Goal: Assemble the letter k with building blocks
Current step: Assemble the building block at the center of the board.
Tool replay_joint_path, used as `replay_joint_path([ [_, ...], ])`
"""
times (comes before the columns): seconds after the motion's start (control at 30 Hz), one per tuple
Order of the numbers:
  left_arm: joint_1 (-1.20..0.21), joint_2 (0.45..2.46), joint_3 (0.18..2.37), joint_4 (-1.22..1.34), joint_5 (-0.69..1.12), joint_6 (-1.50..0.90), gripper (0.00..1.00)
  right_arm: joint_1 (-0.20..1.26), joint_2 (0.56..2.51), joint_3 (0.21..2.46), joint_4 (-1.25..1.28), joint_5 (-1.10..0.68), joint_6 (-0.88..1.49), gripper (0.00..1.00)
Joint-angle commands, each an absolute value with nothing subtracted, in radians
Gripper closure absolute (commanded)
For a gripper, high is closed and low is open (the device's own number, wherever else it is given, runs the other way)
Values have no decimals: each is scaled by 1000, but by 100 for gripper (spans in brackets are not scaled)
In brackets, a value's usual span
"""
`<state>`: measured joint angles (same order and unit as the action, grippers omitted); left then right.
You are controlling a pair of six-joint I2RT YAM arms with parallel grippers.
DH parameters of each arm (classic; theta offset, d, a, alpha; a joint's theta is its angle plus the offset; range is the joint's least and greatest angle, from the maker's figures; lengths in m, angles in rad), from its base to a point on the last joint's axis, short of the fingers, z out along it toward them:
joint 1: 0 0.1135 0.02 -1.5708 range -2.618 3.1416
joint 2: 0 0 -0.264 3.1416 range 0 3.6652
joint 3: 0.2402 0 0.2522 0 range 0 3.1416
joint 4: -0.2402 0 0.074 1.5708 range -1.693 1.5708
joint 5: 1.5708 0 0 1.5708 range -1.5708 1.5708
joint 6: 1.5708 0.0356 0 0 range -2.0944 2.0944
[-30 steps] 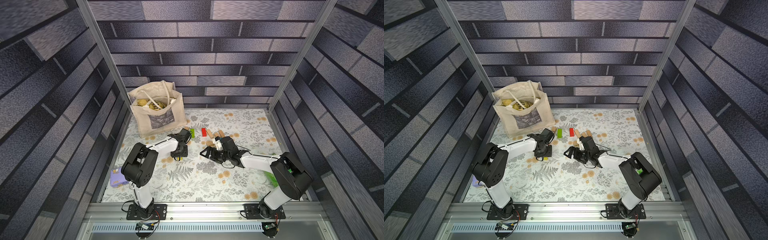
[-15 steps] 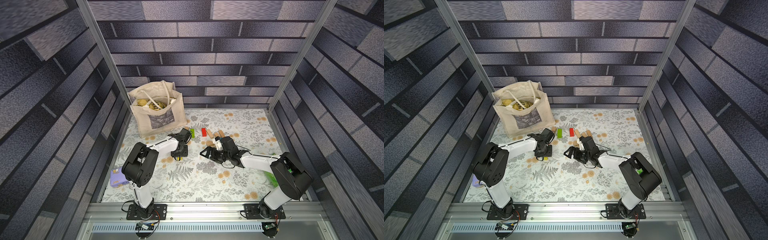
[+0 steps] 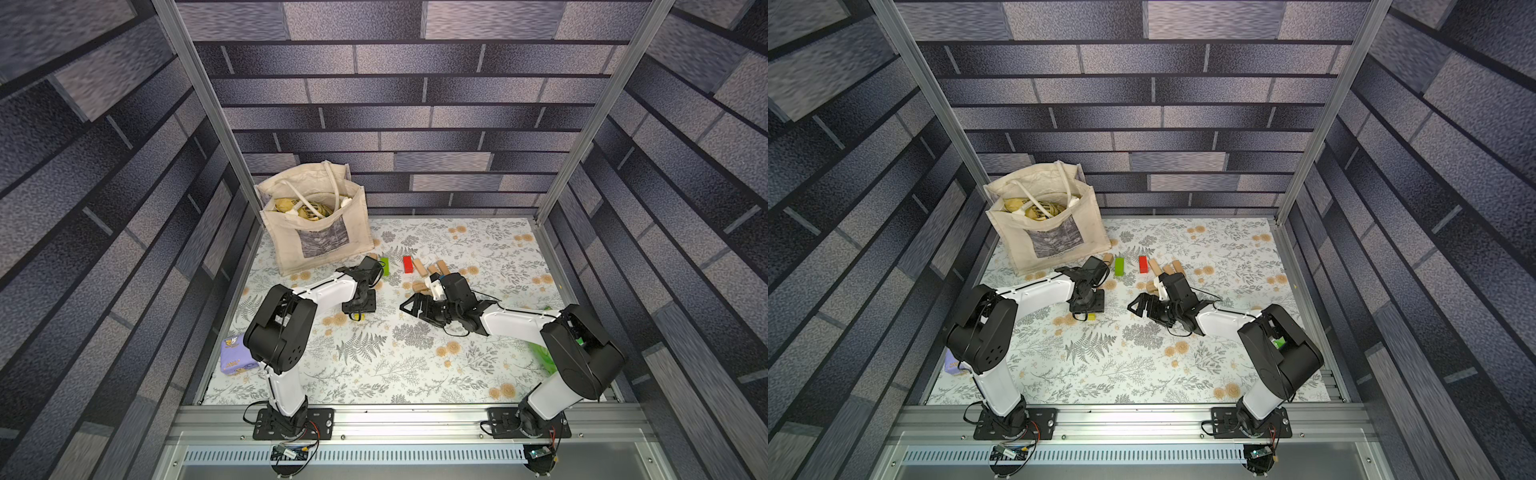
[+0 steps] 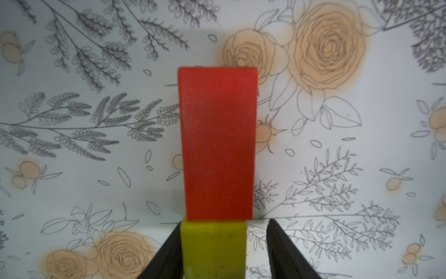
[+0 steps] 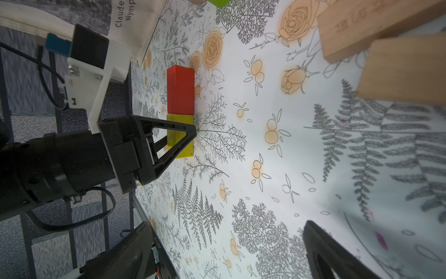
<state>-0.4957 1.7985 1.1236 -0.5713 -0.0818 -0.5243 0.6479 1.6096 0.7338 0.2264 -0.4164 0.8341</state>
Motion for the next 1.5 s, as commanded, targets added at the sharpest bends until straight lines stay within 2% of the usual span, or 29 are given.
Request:
replay_joint_path([
  [0.0, -502, 1801, 1158, -586, -82, -530, 45, 653, 1594, 741, 233, -424, 827, 0],
  [1.47, -505, 1804, 1166, -604, -110, -556, 41, 653, 1583, 719, 245, -421, 830, 0],
])
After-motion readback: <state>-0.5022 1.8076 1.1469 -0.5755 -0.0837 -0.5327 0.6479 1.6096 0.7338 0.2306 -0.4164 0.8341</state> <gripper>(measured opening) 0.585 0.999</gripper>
